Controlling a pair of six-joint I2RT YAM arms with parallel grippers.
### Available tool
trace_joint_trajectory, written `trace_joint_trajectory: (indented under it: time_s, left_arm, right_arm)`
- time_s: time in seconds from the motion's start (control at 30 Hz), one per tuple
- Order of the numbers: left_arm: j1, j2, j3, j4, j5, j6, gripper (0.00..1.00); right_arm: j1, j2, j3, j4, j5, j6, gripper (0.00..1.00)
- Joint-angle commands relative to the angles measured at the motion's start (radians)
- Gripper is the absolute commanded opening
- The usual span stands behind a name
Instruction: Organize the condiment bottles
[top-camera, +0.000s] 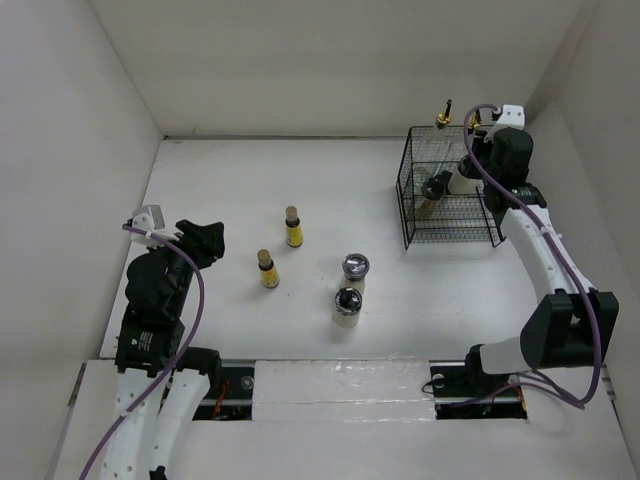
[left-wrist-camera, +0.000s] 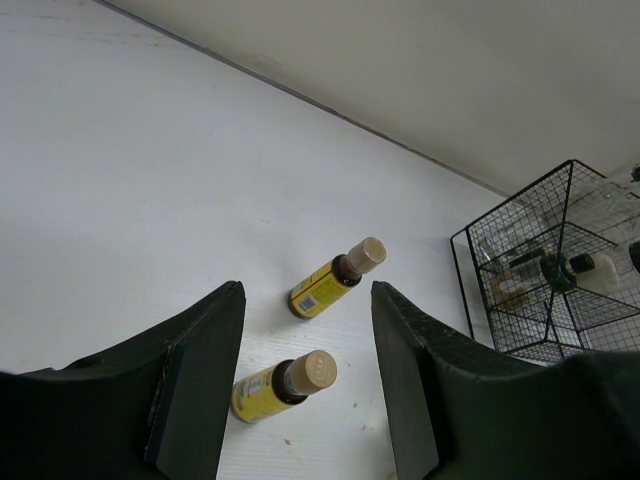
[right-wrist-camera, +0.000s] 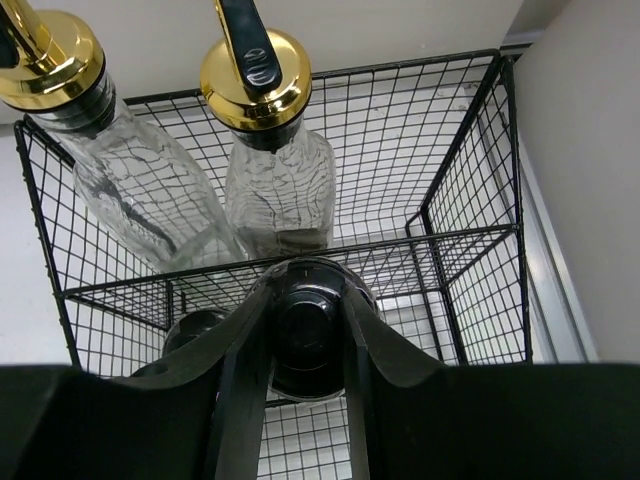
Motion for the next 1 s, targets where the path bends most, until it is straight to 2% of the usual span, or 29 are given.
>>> trace_joint_trajectory:
  time_s: [0.0, 0.23, 0.5, 0.6, 0.63, 0.67, 0.7, 0.8, 0.93, 0.97]
  left_arm:
    - [0.006, 0.005, 0.002, 0.039, 0.010, 0.010, 0.49]
    - [0.006, 0.005, 0.002, 0.039, 0.021, 0.010, 0.49]
    - [0.006, 0.014, 0.002, 0.049, 0.021, 0.010, 0.50]
    - [0.006, 0.014, 0.002, 0.049, 0.021, 0.010, 0.52]
    - [0.006, 0.014, 0.002, 0.049, 0.021, 0.010, 0.53]
    - [0.006, 0.014, 0.002, 0.049, 0.021, 0.010, 0.53]
    - [0.006, 0.014, 0.002, 0.049, 0.021, 0.010, 0.55]
    - [0.006, 0.014, 0.002, 0.049, 0.021, 0.010, 0.56]
    - [0.006, 0.014, 0.002, 0.049, 0.021, 0.010, 0.58]
    - [0.006, 0.014, 0.002, 0.049, 0.021, 0.010, 0.58]
  right_arm:
    - [0.008, -0.033, 0.067, 0.147, 0.036, -0.003, 0.02]
    - [0.008, 0.065, -0.056, 0.177, 0.032, 0.028, 0.02]
    - [0.017, 0.160, -0.067, 0.187, 0.023, 0.057, 0.04]
    - [0.026, 0.171, -0.067, 0.187, 0.000, 0.066, 0.19]
    - [0.026, 0.171, -0.067, 0.187, 0.000, 0.066, 0.28]
    - [0.026, 0.149, -0.058, 0.187, 0.000, 0.066, 0.44]
    - [0.026, 0.137, -0.058, 0.187, 0.000, 0.066, 0.50]
    - [0.046, 0.050, -0.058, 0.159, 0.020, 0.066, 0.61]
    - [0.149, -0.093, -0.090, 0.159, 0.029, 0.066, 0.63]
    - [0.181, -0.122, -0.104, 0.159, 0.029, 0.066, 0.60]
